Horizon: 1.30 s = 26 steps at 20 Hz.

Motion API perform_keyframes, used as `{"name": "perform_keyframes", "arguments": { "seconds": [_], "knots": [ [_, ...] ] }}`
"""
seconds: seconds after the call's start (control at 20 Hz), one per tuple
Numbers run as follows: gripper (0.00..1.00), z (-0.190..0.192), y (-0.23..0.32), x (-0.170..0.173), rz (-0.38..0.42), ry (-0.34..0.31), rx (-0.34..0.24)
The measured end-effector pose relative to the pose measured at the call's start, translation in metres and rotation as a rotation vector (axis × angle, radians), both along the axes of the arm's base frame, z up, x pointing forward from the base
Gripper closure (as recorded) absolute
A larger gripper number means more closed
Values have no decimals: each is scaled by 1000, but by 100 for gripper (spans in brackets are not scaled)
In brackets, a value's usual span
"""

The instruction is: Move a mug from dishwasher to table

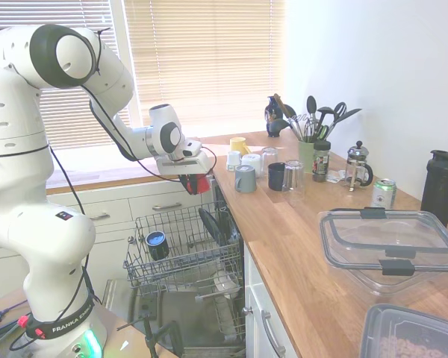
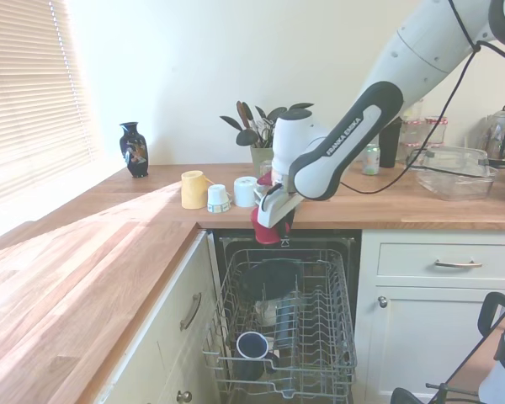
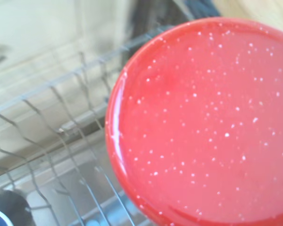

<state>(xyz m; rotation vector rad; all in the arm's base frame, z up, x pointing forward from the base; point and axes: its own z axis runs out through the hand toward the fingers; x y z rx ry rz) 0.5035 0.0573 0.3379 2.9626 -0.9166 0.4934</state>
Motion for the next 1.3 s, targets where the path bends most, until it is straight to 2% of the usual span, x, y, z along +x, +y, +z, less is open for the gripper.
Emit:
{"name": "perform_keyframes", "arguments": {
  "seconds": [0.4, 0.9, 1.3],
  "knots": [
    [100, 16, -76, -19, -88, -11, 42],
    [100, 13, -139, -24, -167, 10, 80],
    [100, -3, -176, -2, -208, 55, 91]
  ]
}}
